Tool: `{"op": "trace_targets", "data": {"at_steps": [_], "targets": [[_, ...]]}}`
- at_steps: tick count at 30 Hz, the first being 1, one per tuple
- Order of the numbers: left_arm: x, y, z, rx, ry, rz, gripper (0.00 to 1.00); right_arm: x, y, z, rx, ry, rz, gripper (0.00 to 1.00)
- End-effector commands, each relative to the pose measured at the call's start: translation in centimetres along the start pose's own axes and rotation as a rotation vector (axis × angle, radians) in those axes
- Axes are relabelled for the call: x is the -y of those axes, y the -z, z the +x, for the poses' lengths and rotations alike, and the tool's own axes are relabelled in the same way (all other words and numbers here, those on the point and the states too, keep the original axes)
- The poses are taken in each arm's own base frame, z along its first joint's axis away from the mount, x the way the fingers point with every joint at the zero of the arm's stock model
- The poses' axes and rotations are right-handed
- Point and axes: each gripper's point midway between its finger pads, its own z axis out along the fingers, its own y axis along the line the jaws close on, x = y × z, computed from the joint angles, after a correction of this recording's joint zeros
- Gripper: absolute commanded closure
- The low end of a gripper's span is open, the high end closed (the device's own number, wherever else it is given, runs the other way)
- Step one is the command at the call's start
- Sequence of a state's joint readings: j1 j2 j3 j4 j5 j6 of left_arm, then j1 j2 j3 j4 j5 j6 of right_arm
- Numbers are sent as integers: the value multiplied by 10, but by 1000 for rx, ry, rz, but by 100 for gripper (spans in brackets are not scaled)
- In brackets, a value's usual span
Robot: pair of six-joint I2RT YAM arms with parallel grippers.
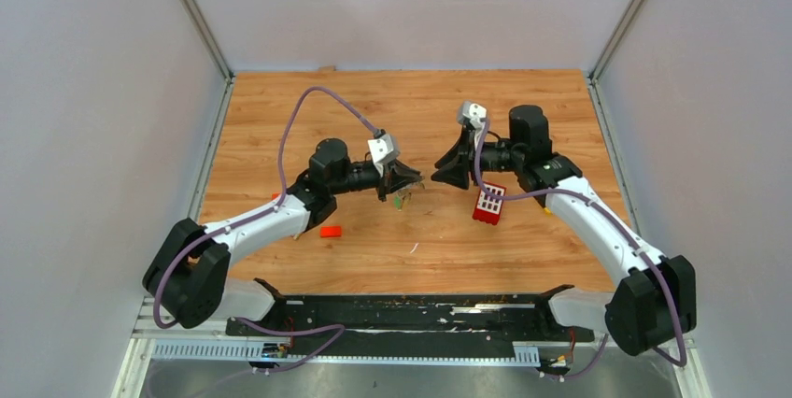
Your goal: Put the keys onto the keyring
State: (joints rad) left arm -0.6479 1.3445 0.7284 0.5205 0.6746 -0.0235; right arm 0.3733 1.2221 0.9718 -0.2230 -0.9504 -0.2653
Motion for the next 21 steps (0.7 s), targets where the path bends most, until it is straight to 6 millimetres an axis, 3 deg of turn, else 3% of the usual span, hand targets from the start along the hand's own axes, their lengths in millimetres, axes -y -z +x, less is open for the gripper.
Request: {"op": "trace_targets", "data": {"at_steps": [1, 21], "targets": [[-4, 1, -31, 87, -115, -49, 100, -10, -8, -25, 71, -69, -126, 65], [4, -3, -21, 52, -150, -19, 100, 0, -23, -17, 62, -180, -194, 80]]}}
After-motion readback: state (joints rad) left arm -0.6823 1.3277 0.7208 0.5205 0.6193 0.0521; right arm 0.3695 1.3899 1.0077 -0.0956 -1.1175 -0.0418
